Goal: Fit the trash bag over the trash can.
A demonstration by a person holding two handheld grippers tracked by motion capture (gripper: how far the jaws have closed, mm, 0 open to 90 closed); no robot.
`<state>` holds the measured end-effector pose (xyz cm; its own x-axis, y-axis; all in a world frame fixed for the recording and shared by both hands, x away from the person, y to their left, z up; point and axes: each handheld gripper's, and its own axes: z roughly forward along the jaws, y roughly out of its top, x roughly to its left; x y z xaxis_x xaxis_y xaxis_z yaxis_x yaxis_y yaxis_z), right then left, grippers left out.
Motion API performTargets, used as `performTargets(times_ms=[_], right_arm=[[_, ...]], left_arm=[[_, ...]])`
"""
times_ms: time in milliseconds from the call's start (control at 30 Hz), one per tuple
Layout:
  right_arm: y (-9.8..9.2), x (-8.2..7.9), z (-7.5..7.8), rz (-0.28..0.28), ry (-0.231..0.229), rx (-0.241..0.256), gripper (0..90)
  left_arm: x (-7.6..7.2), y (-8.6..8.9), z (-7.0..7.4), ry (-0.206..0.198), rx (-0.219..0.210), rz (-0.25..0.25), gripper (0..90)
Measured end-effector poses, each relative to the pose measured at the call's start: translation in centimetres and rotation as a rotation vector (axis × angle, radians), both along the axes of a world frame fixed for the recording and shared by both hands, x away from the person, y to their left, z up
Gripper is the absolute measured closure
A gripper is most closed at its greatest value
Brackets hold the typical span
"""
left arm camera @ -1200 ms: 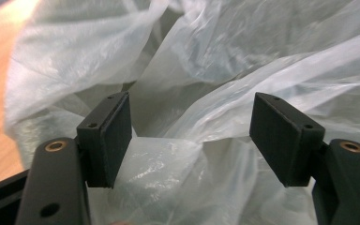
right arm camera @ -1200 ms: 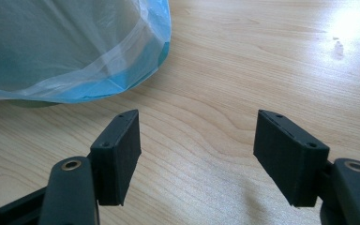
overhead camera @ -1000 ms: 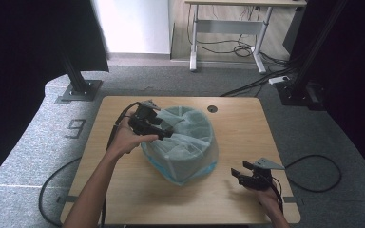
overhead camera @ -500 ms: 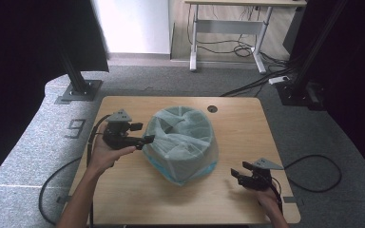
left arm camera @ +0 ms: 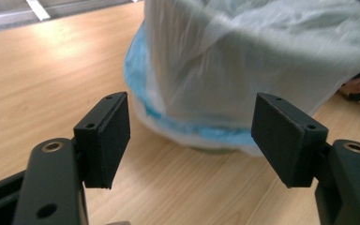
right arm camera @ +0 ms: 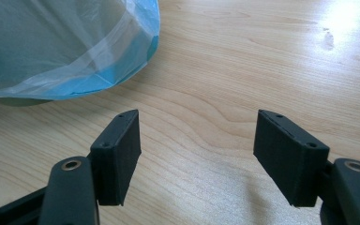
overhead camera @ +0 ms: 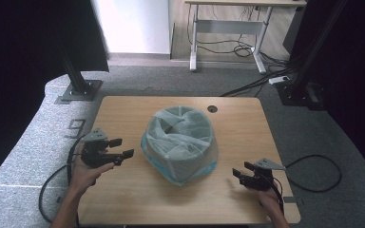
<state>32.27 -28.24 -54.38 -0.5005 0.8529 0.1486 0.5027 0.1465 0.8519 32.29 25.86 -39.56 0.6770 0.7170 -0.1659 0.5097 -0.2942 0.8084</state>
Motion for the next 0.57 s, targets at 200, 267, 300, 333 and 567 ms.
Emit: performTargets(times_ms=[200,267,300,333,567], right_arm=[[0.1,0.0,-0.1,0.001,0.004,-0.007,31.2],[0.2,0.0,-0.1,0.0,0.004,-0.006,31.2],[0.1,0.0,-0.1,-0.001,0.004,-0.006,31.2],[0.1,0.0,-0.1,-0.002,0.004,-0.005,31.2],[-0.1,0.0,-0.1,-0.007,0.002,-0.001,31.2]], left_arm=[[-0.5,0.9,-1.6,0.017,0.008,0.021,28.4],[-0.4,1.0,-1.9,0.024,0.012,0.022,28.4],[-0.4,1.1,-2.0,0.028,0.012,0.024,28.4],[-0.3,1.1,-2.2,0.034,0.011,0.025,28.4],[0.1,1.1,-2.7,0.054,0.013,0.033,28.3]])
